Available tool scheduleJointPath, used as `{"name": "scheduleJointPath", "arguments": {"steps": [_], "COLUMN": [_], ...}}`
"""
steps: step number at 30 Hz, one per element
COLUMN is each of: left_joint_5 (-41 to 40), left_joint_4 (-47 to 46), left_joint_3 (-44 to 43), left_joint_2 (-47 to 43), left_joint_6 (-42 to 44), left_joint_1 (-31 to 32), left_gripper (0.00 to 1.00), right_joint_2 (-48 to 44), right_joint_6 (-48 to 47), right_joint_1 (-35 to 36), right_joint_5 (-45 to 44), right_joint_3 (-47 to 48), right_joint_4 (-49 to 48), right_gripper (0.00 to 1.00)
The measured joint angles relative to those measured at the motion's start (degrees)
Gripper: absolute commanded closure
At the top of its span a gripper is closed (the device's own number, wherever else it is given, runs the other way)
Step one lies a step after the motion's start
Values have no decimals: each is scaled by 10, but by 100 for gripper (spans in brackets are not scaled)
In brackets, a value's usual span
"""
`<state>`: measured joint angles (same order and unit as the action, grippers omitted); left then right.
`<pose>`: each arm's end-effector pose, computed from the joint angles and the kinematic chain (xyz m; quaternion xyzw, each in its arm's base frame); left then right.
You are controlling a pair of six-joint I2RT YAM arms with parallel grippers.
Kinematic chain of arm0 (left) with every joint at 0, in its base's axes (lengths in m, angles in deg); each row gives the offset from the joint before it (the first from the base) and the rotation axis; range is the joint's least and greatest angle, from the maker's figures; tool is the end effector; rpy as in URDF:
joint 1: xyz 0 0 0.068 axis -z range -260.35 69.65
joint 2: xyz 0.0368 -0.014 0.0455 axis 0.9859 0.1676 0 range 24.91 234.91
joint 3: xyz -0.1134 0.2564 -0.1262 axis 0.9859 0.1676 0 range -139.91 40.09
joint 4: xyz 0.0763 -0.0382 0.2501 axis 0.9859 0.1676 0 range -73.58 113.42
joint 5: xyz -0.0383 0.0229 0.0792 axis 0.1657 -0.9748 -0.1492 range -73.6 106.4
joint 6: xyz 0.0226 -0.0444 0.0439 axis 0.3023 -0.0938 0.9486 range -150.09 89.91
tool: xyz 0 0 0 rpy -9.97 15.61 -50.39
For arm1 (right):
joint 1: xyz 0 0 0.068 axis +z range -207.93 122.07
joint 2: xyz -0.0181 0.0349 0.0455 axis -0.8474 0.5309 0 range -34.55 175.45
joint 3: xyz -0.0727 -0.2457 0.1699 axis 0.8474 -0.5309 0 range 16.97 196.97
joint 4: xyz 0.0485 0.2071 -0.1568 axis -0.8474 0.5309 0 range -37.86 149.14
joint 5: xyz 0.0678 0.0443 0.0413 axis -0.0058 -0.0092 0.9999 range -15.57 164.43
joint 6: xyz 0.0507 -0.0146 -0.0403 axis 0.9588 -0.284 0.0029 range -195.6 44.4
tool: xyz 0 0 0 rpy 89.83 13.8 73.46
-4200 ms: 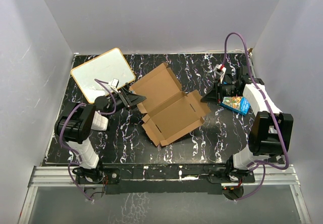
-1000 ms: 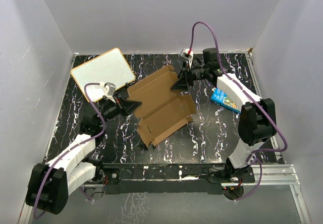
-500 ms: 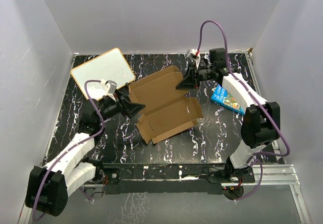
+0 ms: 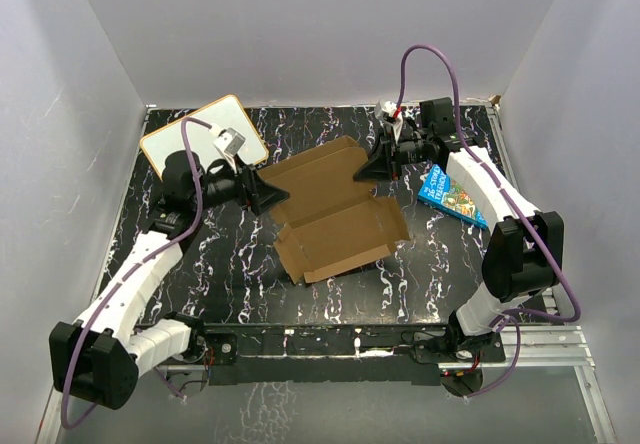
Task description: Fold the paper box
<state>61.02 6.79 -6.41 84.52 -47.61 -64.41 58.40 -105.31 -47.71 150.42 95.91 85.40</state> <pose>0.2156 -0.1000 0.3674 0.2509 0.6773 -0.4473 0.5276 0.3348 0.1122 0.3472 -0.4614 0.6132 0.5164 0.3800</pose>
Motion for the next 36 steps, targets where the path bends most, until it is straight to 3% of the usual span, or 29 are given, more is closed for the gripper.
{"name": "scheduleJointPath", "arguments": {"steps": [7,13,20,23,29,32,36], "left_joint_5": [14,43,87,103,98,78,47], "left_joint_4": [85,103,93,95,90,72,30], "left_joint_3": [-33,-56,-65,-71,-71,-49,15], "left_joint_2": [33,61,101,114,101,68,-3], "left_joint_6": [43,61,61,65,69,69,60], "left_joint_1": [-2,-5,-7,-7,-6,-6,-6], "left_gripper": [48,59,100,100,100,100,100], "right_joint_2": [0,0,0,0,-3,-23,-88], "right_joint_6": [-13,-17,-19,-19,-16,-17,-11], "right_joint_1": [0,0,0,-1,-2,-7,-57], "right_joint_5": [-3,-3,-2,-6,-30,-47,-55], "right_joint_3": [0,0,0,0,0,-10,-73], "right_joint_4": [15,18,26,27,28,25,6], "right_gripper": [92,92,92,90,22,10,9]}}
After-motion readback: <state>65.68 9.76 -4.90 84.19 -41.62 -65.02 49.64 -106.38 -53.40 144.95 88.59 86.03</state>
